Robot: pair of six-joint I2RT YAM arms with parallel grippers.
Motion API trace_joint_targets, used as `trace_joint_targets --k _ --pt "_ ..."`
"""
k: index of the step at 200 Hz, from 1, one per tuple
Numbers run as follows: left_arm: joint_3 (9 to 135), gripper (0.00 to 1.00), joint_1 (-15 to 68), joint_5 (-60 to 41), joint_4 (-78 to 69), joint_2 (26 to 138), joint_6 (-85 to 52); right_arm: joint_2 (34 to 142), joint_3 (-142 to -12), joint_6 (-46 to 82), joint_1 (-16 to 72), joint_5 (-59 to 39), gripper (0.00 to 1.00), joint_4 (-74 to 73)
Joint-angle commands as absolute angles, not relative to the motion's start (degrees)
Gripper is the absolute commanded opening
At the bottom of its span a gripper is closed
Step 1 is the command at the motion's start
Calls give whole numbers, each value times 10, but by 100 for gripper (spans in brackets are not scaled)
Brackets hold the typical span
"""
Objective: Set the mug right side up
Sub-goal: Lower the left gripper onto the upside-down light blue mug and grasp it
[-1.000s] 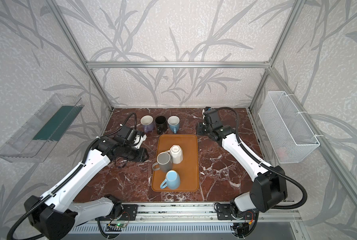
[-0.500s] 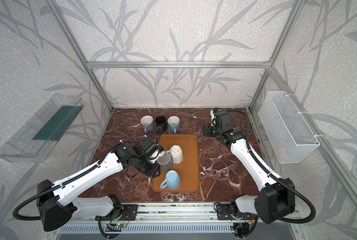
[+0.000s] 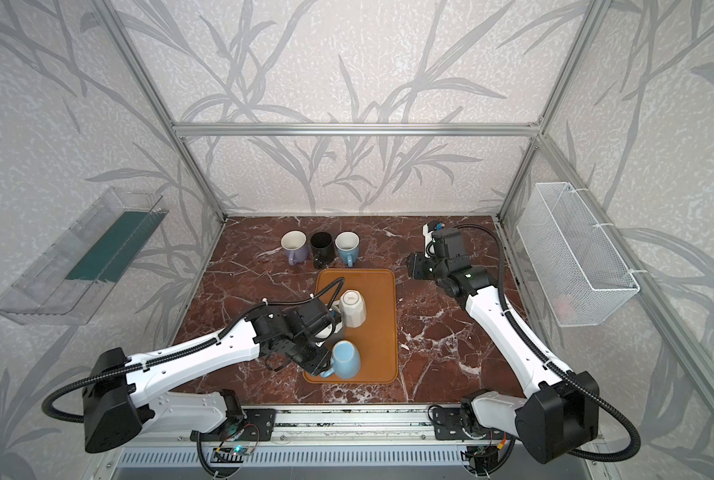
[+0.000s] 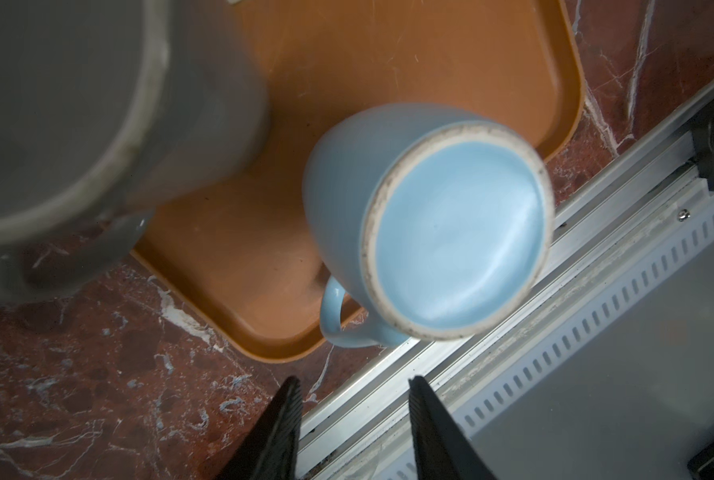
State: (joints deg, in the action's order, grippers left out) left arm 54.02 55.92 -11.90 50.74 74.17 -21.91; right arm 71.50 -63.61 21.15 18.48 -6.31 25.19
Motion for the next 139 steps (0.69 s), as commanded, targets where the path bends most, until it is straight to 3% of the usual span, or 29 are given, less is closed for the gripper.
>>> trace_joint_targets --k 1,139 --pt "530 45 572 -102 480 756 -232 699 -635 210 184 -56 52 268" --pt "576 38 594 -24 404 895 -226 673 -628 213 184 -41 52 287"
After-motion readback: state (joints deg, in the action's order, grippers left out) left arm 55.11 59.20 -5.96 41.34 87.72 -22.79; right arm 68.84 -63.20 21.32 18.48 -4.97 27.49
